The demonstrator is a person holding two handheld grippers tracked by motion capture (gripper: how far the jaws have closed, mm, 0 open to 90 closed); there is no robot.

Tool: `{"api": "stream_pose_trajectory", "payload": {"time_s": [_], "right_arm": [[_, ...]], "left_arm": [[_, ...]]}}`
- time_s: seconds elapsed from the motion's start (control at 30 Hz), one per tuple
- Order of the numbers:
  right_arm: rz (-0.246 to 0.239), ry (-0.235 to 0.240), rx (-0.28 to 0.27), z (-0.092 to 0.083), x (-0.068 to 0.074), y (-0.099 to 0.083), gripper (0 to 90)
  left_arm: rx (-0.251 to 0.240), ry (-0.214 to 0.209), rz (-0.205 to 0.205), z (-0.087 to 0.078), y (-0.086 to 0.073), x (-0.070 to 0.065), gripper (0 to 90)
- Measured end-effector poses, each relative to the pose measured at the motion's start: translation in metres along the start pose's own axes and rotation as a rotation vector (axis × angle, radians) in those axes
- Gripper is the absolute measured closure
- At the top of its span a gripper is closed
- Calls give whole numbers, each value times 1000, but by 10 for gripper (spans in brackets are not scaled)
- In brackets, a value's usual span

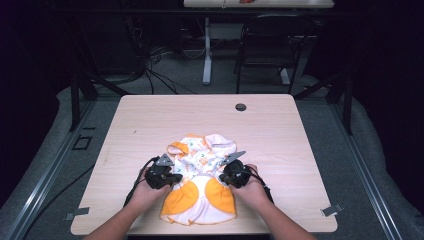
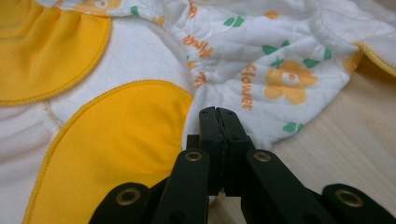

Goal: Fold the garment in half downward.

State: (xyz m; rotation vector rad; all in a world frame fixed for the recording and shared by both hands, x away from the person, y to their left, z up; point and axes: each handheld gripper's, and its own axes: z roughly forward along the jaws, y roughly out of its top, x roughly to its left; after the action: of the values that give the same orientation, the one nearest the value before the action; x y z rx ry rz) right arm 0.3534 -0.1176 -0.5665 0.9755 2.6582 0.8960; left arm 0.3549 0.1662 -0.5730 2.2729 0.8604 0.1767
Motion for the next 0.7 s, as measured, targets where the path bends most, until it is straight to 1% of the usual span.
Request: {"api": "stream_pose_trajectory", "payload": {"time_s": [0.1,0.17,0.2,0.3,0.43,0.47,0.53,0.6,0.7], "right_arm": [[-10,5,1,-2,4,-3,898],[-10,22,-5,-4,8,-7,898],[-12,24,2,-5,9,-8,898],[-16,37,1,-8,12,-12,898],[-11,50,7,-10,15,-14,898],[-6,54,11,-10,15,-14,898],[-12,58,19,-10,16,-14,898],[-18,52,15,-10,17,-14,896],[-11,57,21,-11,18,-14,896]], "left_arm": [[-4,-4,-2,-2,-3,-2,900],[-4,-14,-1,-4,-7,-7,900],[-4,-19,-2,-5,-8,-8,900],[-9,-38,-17,-6,-11,-11,900],[-10,-47,-18,-8,-14,-14,900],[-6,-58,-21,-8,-15,-16,900],[-9,-63,-26,-8,-16,-17,900],[-9,-63,-11,-10,-17,-19,899],[-7,-65,-10,-10,-17,-19,900]]}}
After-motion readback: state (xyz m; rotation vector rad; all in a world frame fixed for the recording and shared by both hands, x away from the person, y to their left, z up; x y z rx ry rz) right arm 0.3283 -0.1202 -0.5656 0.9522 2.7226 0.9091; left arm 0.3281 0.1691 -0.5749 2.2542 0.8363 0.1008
